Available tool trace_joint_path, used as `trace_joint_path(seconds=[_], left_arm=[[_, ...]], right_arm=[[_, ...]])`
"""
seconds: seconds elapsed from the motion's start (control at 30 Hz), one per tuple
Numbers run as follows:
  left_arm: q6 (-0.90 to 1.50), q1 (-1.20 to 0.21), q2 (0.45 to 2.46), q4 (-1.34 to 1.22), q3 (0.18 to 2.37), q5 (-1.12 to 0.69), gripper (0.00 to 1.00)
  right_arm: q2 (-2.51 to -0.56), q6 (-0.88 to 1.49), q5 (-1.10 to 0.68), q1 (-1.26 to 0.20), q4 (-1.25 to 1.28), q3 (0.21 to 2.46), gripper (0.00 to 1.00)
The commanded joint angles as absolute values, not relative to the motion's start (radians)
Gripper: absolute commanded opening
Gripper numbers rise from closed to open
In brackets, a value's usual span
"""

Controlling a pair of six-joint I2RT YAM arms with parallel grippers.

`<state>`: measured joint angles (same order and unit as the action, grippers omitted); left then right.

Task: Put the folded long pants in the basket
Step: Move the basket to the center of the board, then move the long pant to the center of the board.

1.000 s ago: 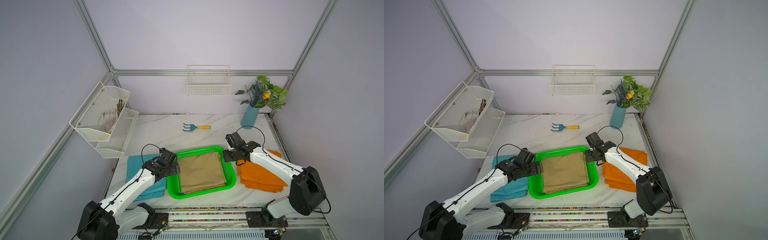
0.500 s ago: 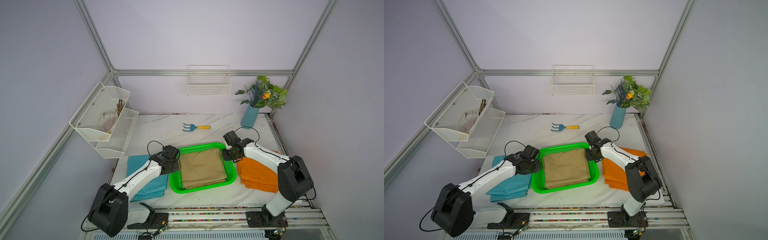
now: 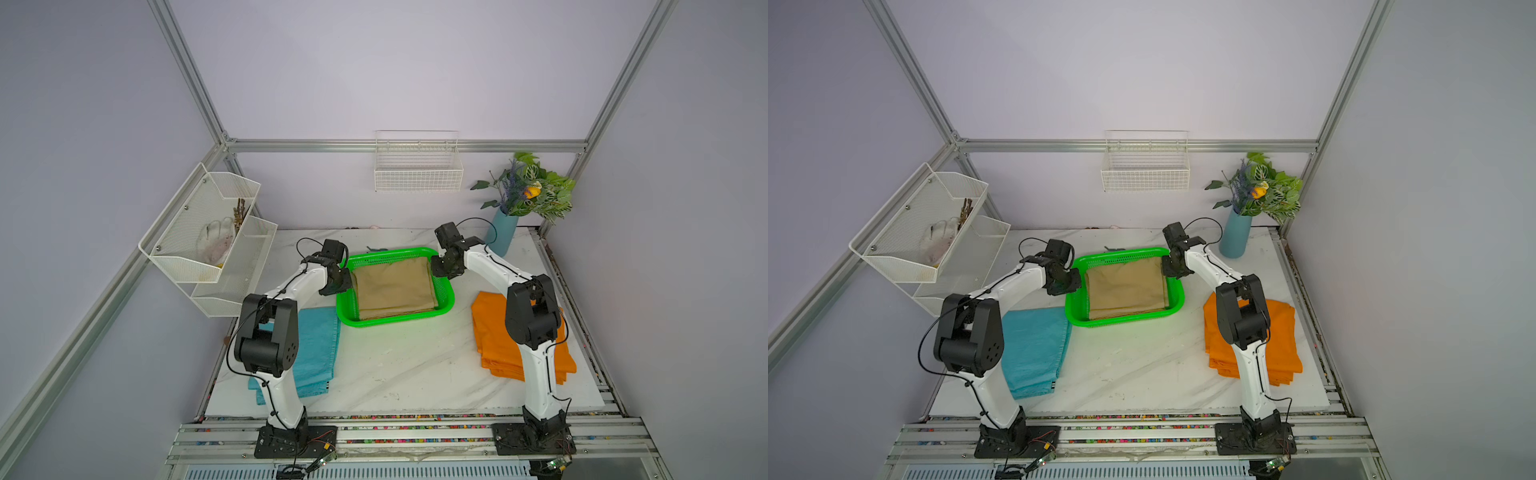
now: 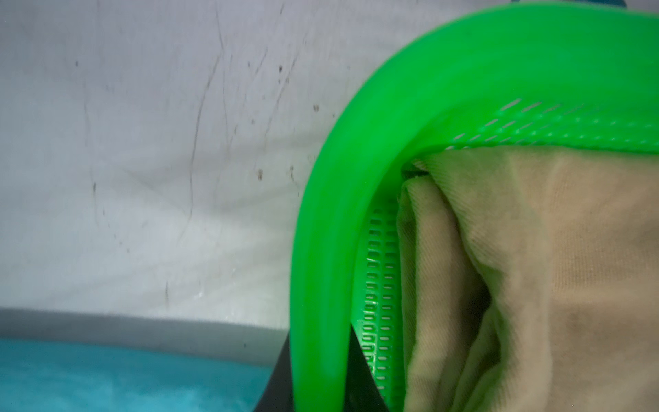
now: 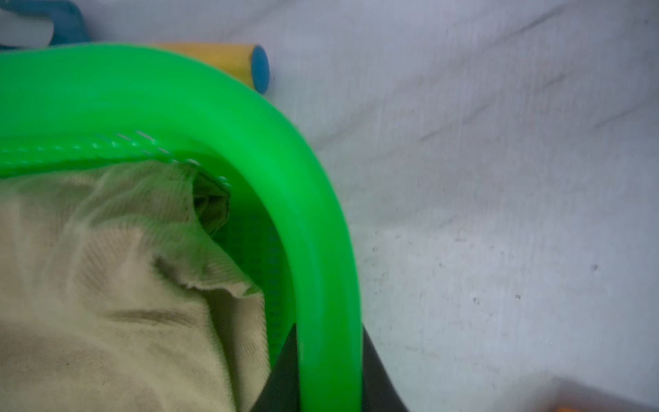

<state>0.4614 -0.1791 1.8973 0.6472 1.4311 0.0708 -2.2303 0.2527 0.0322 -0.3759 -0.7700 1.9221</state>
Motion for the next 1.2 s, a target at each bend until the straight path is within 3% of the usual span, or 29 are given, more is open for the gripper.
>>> trace_joint_path(seconds=[0.0, 0.13, 0.2, 0.23, 0.27, 0.3, 0.33, 0.37, 0.63, 0.7, 0.9, 1.0, 1.17], left_arm=[[0.489, -0.207, 1.996, 0.575, 1.555, 0.004, 0.0], [0.51, -0.19, 2.078, 0.589, 1.649, -0.027, 0.06], [0.516, -0.183, 2.091, 0.597, 1.676, -0.048, 0.18], [0.512, -0.181, 2.091, 0.603, 1.686, -0.052, 0.29], [0.502, -0.178, 2.086, 0.615, 1.696, -0.05, 0.43], [0.495, -0.176, 2.079, 0.63, 1.701, -0.034, 0.62], [0.489, -0.175, 2.063, 0.644, 1.705, -0.005, 0.84], [0.476, -0.175, 2.044, 0.653, 1.707, 0.021, 1.0], [0.44, -0.193, 1.835, 0.637, 1.708, 0.06, 1.0], [0.445, -0.23, 1.781, 0.601, 1.671, 0.046, 1.0], [0.549, -0.43, 1.71, 0.468, 1.535, -0.066, 1.0], [0.632, -0.531, 1.739, 0.359, 1.486, -0.164, 1.0], [0.667, -0.641, 1.877, 0.276, 1.543, -0.354, 1.0]], right_arm=[[-2.31, 0.349, -0.012, -0.419, -0.731, 2.048, 0.17], [-2.384, 0.341, -0.087, -0.406, -0.733, 2.15, 0.22], [-2.391, 0.359, -0.099, -0.395, -0.739, 2.17, 0.29], [-2.381, 0.367, -0.103, -0.388, -0.74, 2.168, 0.37], [-2.37, 0.374, -0.111, -0.381, -0.738, 2.162, 0.52], [-2.356, 0.378, -0.13, -0.373, -0.737, 2.156, 0.7], [-2.337, 0.383, -0.161, -0.361, -0.733, 2.15, 0.95], [-2.312, 0.388, -0.184, -0.348, -0.73, 2.139, 0.99], [-1.956, 0.418, -0.153, -0.245, -0.675, 1.809, 0.99], [-1.855, 0.423, -0.155, -0.203, -0.667, 1.669, 0.99], [-1.598, 0.472, -0.102, -0.094, -0.665, 1.249, 0.86], [-1.491, 0.518, -0.053, -0.057, -0.664, 1.094, 0.75], [-1.415, 0.554, -0.03, 0.007, -0.593, 0.914, 0.45]])
